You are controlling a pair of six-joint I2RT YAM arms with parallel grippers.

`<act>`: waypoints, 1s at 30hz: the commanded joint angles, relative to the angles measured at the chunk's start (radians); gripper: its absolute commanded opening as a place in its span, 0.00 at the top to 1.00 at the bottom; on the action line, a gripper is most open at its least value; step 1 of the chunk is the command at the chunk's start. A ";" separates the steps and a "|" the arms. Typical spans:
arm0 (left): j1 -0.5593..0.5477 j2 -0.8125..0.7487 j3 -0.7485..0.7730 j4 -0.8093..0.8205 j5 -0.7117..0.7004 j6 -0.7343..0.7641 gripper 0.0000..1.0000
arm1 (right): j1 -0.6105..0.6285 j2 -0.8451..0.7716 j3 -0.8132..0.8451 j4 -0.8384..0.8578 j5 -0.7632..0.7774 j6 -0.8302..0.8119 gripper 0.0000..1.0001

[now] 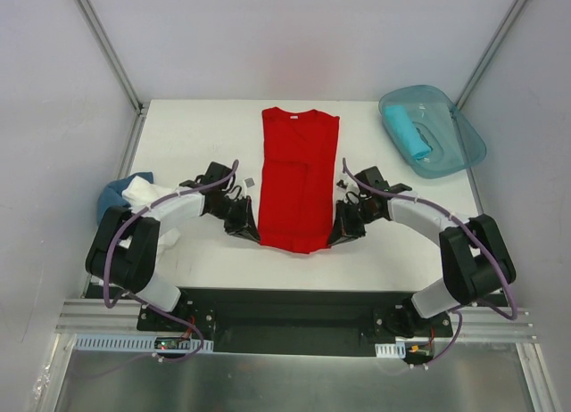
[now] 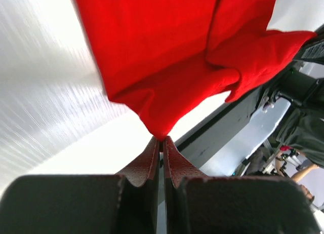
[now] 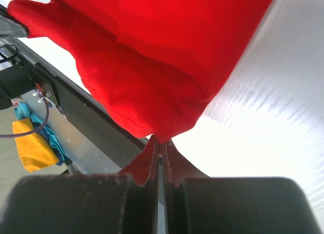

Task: Roll the t-shirts
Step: Roll the T-shirt to the center of the board.

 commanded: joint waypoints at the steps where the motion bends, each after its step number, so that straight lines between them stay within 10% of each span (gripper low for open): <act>1: 0.031 0.042 0.065 -0.021 -0.043 0.013 1.00 | -0.015 0.046 0.064 0.000 0.022 -0.036 0.99; 17: 0.077 0.189 0.203 -0.058 -0.079 0.019 0.94 | -0.038 0.202 0.225 0.040 0.044 -0.095 0.99; 23: 0.111 0.159 0.256 -0.102 -0.161 0.053 0.66 | -0.055 0.190 0.269 -0.003 0.145 -0.149 0.65; 30: 0.114 0.012 0.278 -0.108 -0.056 0.466 0.52 | -0.070 0.045 0.323 -0.115 0.188 -0.416 0.56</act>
